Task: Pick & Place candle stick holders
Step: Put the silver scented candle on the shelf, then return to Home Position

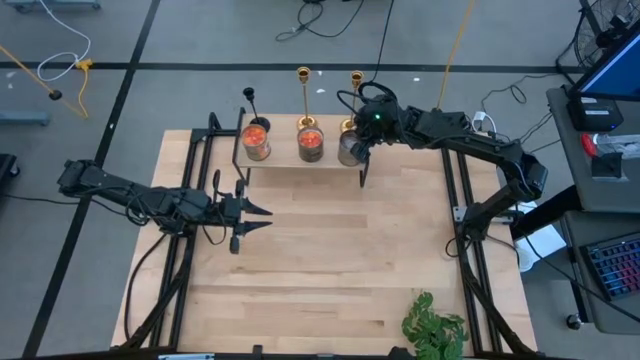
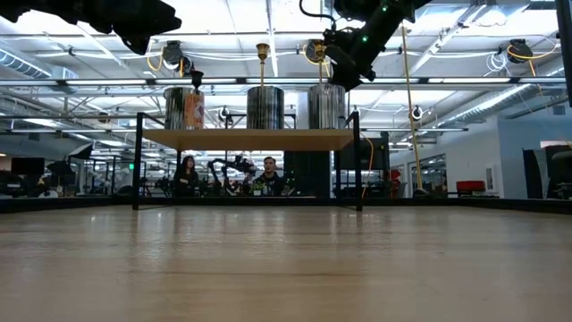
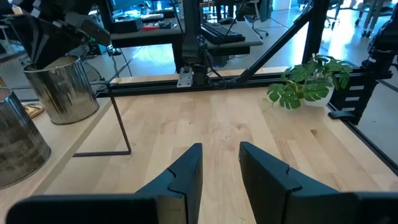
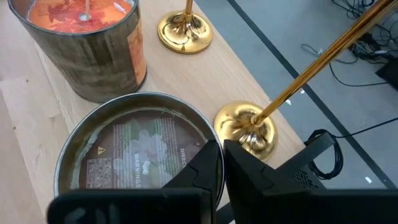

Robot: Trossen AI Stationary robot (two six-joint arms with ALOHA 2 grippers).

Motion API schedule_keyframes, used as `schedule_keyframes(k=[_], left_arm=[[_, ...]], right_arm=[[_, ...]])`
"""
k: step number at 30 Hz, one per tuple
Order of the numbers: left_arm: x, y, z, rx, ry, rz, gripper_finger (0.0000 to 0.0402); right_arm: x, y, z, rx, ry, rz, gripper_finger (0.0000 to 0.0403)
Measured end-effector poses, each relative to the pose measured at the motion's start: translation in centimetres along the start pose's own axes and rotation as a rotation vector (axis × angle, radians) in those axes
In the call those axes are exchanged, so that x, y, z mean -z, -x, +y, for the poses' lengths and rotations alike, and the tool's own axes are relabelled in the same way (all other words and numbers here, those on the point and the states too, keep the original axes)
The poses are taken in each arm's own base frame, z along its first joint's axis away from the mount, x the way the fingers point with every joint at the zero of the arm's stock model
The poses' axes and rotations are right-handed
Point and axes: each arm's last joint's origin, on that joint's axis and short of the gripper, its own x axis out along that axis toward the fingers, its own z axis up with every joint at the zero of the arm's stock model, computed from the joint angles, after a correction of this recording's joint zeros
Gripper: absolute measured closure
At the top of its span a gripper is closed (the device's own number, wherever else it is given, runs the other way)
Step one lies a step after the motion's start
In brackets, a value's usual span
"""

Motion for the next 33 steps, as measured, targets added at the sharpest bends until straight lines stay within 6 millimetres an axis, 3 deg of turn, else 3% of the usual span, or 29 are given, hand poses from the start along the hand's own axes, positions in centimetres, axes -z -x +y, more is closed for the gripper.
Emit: schedule_keyframes(k=[12,17,24,33], left_arm=[[0.0,0.0,0.0,0.000,0.007,0.001,0.0289],[0.2,0.0,0.0,0.001,0.026,0.017,0.0289],[-0.1,0.1,-0.4,0.021,0.023,-0.008,0.0289],[-0.4,0.2,-0.5,0.032,0.026,-0.036,0.0289]], right_arm=[[-0.3,0.0,0.0,0.002,0.001,-0.036,0.0295],[-0.7,0.9,0.1,-0.002,-0.003,-0.073,0.0278],[-0.9,3.8,1.0,-0.032,0.019,-0.127,0.0283],[-0.8,9.6,3.4,-0.137,0.033,-0.229,0.0289]])
